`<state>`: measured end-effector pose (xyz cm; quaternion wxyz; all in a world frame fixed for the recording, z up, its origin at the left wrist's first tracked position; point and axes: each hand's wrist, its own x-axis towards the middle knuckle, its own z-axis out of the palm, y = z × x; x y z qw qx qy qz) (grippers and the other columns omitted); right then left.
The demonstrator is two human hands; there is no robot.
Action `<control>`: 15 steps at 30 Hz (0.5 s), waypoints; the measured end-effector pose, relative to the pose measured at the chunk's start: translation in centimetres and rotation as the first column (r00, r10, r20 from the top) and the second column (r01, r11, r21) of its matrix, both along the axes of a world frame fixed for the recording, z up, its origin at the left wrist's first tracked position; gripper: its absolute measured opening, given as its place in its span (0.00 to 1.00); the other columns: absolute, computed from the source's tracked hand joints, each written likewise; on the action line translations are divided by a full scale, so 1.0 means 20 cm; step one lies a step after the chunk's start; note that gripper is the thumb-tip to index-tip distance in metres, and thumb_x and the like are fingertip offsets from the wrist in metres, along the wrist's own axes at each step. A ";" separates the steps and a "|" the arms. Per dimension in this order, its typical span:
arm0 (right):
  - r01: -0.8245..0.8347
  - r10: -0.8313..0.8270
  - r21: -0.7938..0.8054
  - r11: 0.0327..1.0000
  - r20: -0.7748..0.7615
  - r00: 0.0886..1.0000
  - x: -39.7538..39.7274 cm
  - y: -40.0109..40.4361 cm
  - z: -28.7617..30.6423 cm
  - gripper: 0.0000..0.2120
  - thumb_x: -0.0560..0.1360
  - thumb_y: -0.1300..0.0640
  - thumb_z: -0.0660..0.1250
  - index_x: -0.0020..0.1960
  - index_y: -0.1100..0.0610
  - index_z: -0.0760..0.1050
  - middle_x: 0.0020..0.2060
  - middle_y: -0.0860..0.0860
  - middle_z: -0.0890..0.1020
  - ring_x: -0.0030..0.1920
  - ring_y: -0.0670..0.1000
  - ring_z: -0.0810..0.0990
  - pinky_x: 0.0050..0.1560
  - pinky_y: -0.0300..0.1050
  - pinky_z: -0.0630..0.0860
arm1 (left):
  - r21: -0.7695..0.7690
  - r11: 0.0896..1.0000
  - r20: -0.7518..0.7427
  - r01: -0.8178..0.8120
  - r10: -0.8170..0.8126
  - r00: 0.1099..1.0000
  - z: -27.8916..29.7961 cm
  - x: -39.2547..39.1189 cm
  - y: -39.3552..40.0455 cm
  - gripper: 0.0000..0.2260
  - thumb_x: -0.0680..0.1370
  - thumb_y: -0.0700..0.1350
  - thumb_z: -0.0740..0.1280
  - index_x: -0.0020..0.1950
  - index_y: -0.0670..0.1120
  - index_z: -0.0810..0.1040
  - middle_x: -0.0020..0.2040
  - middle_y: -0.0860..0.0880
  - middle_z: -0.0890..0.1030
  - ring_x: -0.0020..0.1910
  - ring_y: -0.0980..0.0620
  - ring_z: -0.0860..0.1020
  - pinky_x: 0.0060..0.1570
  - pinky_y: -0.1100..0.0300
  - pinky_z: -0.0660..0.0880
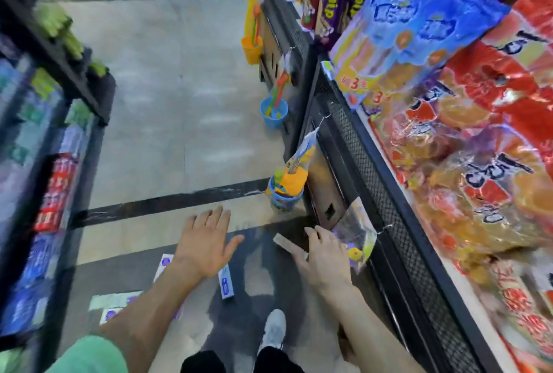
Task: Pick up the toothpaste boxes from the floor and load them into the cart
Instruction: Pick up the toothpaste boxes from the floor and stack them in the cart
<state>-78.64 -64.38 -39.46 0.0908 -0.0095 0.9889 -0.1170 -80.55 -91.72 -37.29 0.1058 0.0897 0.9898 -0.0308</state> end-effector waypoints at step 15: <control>0.066 -0.059 -0.089 0.994 0.082 0.995 -0.58 -0.21 -1.54 0.34 0.74 0.34 0.54 0.67 0.56 0.76 0.64 0.60 0.79 0.65 0.62 0.77 0.64 0.59 0.74 | 0.064 0.991 0.115 -0.113 0.105 0.988 -1.55 -0.51 -0.10 0.36 0.80 0.66 0.43 0.76 0.44 0.70 0.74 0.45 0.72 0.71 0.44 0.72 0.66 0.44 0.71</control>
